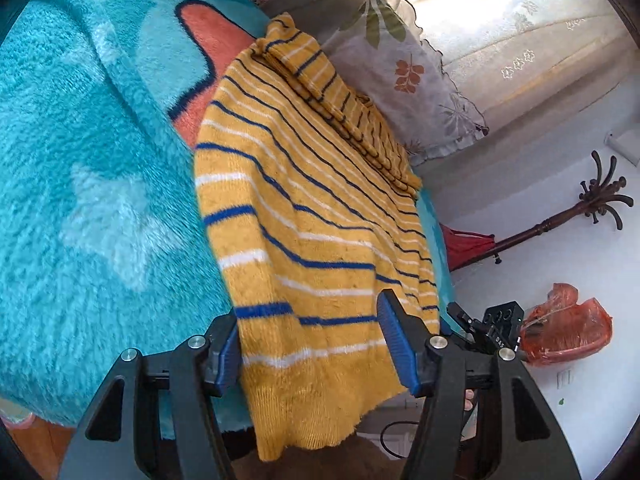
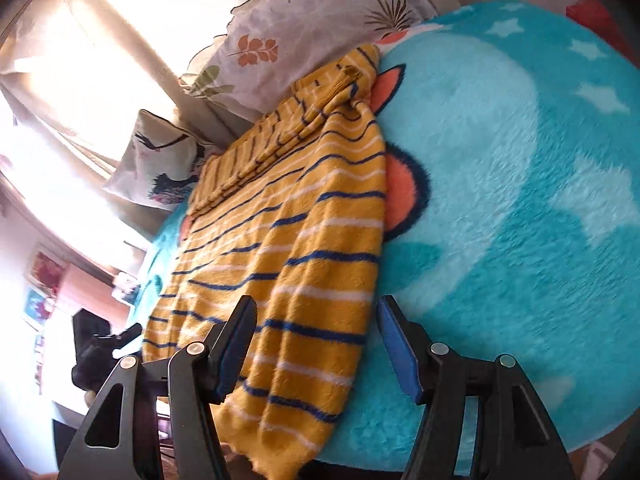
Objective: Fold small clothes
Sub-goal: 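Open both tools and move them to the sweater hem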
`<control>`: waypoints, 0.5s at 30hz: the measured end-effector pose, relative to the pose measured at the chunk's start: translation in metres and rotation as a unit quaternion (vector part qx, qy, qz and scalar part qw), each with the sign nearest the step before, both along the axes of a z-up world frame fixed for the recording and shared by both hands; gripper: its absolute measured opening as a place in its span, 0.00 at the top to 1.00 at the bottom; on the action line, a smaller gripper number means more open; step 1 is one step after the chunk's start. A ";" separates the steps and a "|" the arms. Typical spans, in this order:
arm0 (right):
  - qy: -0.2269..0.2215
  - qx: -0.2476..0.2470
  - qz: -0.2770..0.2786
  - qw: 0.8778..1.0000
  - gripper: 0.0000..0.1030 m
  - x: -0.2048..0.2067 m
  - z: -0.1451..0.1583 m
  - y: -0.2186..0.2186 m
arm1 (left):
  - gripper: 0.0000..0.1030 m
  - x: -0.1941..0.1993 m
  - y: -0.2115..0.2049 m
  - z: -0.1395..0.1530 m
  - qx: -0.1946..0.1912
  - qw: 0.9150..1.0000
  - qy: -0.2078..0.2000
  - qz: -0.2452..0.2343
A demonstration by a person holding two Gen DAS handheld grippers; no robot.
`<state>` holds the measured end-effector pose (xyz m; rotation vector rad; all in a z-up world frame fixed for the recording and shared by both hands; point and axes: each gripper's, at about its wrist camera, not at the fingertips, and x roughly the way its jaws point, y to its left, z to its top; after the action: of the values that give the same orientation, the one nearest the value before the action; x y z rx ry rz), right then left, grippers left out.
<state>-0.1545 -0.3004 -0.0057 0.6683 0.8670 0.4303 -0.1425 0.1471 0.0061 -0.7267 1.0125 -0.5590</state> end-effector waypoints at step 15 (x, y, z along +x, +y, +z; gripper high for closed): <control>-0.011 0.076 0.028 0.997 0.88 -0.039 -0.024 0.057 | 0.92 -0.011 0.001 -0.003 0.032 0.999 0.013 0.027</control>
<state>-0.1934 -0.2430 -0.0301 0.7792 0.8391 0.5576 -0.1533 0.1485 0.0030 -0.7043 1.0285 -0.4701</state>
